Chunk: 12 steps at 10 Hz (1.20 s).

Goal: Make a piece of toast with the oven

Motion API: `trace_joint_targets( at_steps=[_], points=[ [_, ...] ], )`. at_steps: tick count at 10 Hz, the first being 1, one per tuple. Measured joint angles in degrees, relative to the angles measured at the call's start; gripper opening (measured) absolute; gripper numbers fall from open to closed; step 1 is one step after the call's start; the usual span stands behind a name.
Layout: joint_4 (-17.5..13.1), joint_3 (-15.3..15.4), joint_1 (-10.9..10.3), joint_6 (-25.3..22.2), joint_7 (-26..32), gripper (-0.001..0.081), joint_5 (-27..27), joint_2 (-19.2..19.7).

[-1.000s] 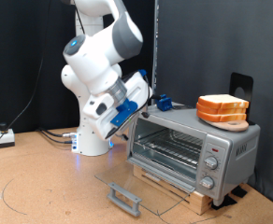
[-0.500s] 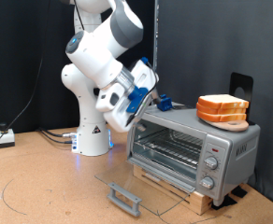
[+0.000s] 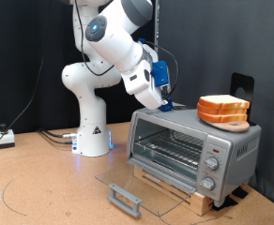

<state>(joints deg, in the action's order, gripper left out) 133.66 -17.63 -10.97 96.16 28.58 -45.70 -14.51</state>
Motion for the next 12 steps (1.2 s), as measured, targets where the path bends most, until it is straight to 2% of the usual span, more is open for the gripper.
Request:
trace_joint_targets(
  at_steps=[3,6,7,9,10,12],
  points=[
    [0.0,1.0,-1.4,-2.1,10.1,0.0807,-1.7,-3.0],
    [0.4,4.0,-2.7,-2.1,18.1,0.0807,1.9,-7.9],
    [0.5,5.4,-3.0,-2.0,19.3,0.0807,3.6,-9.7],
    [-0.5,6.5,-3.5,-7.8,18.2,0.0807,6.3,-11.2],
    [-0.3,6.5,-3.4,-6.8,18.2,0.0807,5.9,-11.2],
    [0.3,6.9,-3.8,-4.8,23.7,0.0807,5.0,-12.7]
  ],
)
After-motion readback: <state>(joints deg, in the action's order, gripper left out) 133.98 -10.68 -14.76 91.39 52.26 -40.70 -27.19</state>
